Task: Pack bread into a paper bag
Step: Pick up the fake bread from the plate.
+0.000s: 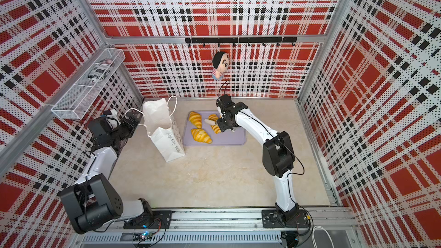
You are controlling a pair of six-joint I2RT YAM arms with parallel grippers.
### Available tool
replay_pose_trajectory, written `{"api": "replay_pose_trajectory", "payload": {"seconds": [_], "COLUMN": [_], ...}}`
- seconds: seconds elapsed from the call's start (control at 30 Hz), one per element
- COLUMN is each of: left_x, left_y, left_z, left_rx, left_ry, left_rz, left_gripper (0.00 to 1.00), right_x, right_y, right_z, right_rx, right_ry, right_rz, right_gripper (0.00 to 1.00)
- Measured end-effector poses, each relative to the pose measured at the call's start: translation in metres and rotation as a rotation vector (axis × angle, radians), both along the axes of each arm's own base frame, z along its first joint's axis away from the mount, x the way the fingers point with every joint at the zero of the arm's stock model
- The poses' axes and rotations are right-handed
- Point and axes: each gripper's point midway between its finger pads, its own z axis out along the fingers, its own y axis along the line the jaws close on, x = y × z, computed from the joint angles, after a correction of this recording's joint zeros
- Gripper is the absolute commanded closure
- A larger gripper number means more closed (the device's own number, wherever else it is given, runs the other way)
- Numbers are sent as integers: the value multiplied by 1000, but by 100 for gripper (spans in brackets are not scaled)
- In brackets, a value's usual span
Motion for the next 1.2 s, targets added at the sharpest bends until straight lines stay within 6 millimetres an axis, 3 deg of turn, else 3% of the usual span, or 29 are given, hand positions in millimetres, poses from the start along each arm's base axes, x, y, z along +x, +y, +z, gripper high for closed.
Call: {"api": "replay_pose_trajectory", "payload": {"seconds": [0.53, 1.2], "left_x": [0, -1], "left_y": [0, 1], "left_z": [0, 0], "left_rx": [-1, -4], "left_ry": [0, -2], "left_rz": [-2, -4], "left_gripper": [2, 2], "right_x": [-3, -7], "right_y": [3, 7], "right_z": [-3, -34], "right_rx": [-1, -16], "right_ry": [12, 76], "right_rz": [10, 22], "right_gripper": [37, 37]}}
